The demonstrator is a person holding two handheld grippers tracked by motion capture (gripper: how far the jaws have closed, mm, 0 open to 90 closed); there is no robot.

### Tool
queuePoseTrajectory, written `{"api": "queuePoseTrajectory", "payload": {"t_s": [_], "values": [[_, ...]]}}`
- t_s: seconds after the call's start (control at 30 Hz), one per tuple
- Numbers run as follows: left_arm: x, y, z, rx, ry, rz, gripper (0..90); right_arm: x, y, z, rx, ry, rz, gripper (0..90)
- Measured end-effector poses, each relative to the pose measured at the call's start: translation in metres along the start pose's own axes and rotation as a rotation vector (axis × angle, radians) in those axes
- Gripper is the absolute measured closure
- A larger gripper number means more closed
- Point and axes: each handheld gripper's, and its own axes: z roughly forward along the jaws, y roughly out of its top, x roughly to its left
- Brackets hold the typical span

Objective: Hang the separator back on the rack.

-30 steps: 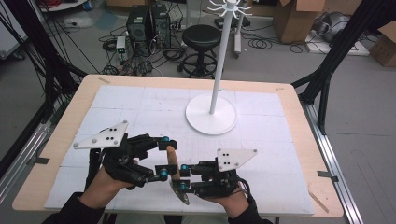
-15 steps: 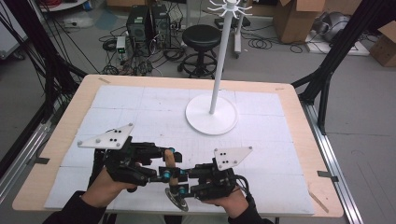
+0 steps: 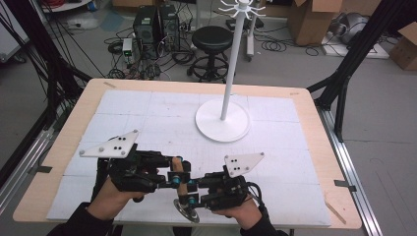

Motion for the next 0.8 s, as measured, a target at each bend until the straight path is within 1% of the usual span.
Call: {"api": "queuePoseTrajectory", "payload": {"t_s": [0.03,0.07,0.1,0.13,0.17,0.2,0.23,0.27,0.3,0.33,0.37,0.4,0.43,0.5,0.53,0.57,0.6,0.63,0.67,0.73,0.77,0.8], "values": [[0.0,0.0,0.0,0.0,0.0,0.0,72.0,0.0,0.0,0.0,0.0,0.0,0.0,69.9],[-0.001,0.001,0.0,0.008,0.023,0.002,72.1,0.0,0.0,-0.001,-0.005,-0.013,0.01,69.4],[-0.001,0.001,0.0,0.008,0.023,0.002,72.1,0.0,0.0,-0.001,-0.005,-0.013,0.01,69.4],[-0.002,0.003,0.001,0.019,0.056,0.006,72.2,-0.001,0.001,-0.002,-0.009,-0.027,0.008,68.1],[-0.003,0.004,0.002,0.029,0.076,0.009,72.3,-0.001,0.001,-0.002,-0.012,-0.04,0.01,63.7],[-0.003,0.004,0.002,0.029,0.076,0.009,72.4,-0.001,0.001,-0.003,-0.015,-0.059,0.013,57.3],[-0.003,0.005,0.003,0.046,0.111,0.013,72.4,-0.001,0.001,-0.004,-0.015,-0.076,0.023,53.0],[-0.003,0.005,0.003,0.049,0.124,0.01,72.4,-0.002,0.002,-0.005,-0.022,-0.101,0.02,48.7],[-0.003,0.005,0.002,0.051,0.146,0.011,72.4,-0.002,0.002,-0.006,-0.023,-0.131,0.008,46.0],[-0.003,0.005,0.002,0.051,0.146,0.011,72.5,-0.002,0.002,-0.006,-0.023,-0.131,0.008,46.0],[-0.004,0.006,0.002,0.056,0.166,0.014,72.5,-0.001,0.002,-0.007,-0.024,-0.152,-0.001,44.1],[-0.004,0.006,0.001,0.058,0.195,0.018,72.4,0.001,0.003,-0.008,-0.025,-0.235,-0.03,41.7],[-0.005,0.007,0.001,0.061,0.223,0.021,72.4,0.001,0.003,-0.008,-0.025,-0.235,-0.03,41.7],[-0.005,0.007,0.0,0.062,0.276,0.028,72.4,0.002,0.003,-0.009,-0.02,-0.286,-0.054,39.7],[-0.006,0.007,-0.001,0.065,0.33,0.033,72.4,0.004,0.004,-0.007,-0.029,-0.312,-0.073,37.6],[-0.006,0.007,-0.001,0.065,0.33,0.033,72.4,0.005,0.005,-0.006,-0.024,-0.33,-0.086,36.4],[-0.006,0.007,-0.001,0.064,0.347,0.038,72.4,0.005,0.005,-0.006,-0.024,-0.33,-0.086,36.4],[-0.006,0.007,-0.001,0.066,0.359,0.037,72.5,0.007,0.006,-0.002,-0.01,-0.361,-0.118,34.7],[-0.006,0.007,-0.001,0.064,0.371,0.032,72.5,0.007,0.006,-0.002,-0.01,-0.361,-0.118,34.7],[-0.006,0.008,-0.001,0.062,0.386,0.03,72.5,0.008,0.006,0.003,-0.003,-0.396,-0.131,34.4],[-0.006,0.008,0.0,0.065,0.393,0.029,72.4,0.007,0.006,0.005,0.005,-0.402,-0.137,33.8],[-0.007,0.008,0.001,0.066,0.407,0.028,72.4,0.006,0.005,0.009,0.02,-0.402,-0.139,30.0]]}}
